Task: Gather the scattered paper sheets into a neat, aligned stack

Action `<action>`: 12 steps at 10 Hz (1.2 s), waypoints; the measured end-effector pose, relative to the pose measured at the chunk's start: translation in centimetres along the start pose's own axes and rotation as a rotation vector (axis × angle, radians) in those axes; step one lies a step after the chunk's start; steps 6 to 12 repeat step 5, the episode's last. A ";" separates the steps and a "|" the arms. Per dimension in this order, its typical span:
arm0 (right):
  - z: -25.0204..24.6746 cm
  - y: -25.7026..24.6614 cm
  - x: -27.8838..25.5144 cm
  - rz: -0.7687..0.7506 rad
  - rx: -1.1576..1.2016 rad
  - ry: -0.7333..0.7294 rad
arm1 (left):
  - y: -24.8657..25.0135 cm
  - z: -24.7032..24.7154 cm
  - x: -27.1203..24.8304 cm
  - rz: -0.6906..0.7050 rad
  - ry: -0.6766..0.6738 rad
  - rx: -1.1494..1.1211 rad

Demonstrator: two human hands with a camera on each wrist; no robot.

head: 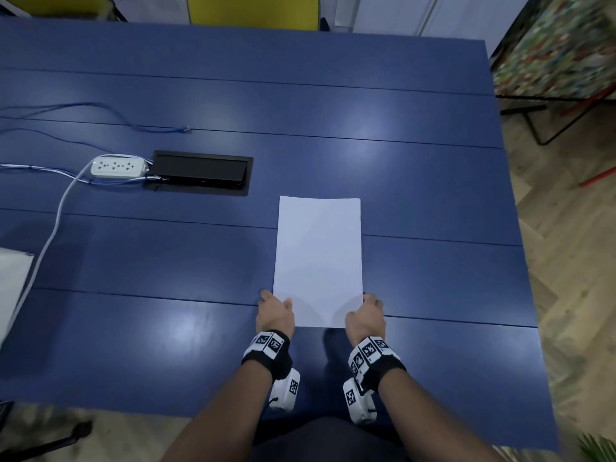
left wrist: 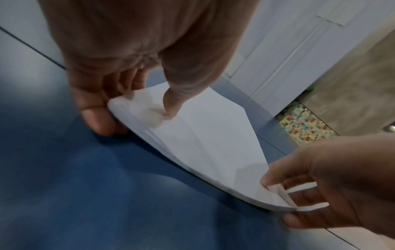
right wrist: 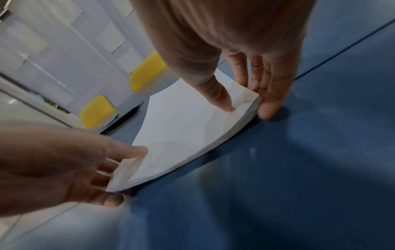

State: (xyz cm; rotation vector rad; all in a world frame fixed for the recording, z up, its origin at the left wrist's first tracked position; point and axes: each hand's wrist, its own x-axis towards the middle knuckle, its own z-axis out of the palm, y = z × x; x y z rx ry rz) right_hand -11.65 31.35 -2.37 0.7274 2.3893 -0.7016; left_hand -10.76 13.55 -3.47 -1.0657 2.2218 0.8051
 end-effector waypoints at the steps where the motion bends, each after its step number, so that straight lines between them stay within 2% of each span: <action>1: 0.1 0.1 -0.1 -0.009 -0.075 -0.017 | -0.6 -0.1 -0.3 0.057 0.028 0.153; 3: 0.5 -0.2 -0.6 0.020 -0.085 -0.030 | -0.5 -0.3 -0.8 0.109 0.024 0.262; 5: -0.4 0.5 -0.3 0.015 -0.023 -0.080 | -1.3 -1.1 -0.4 0.114 -0.002 0.155; 12: -0.4 0.5 -0.3 0.015 -0.023 -0.080 | -1.3 -1.1 -0.4 0.114 -0.002 0.155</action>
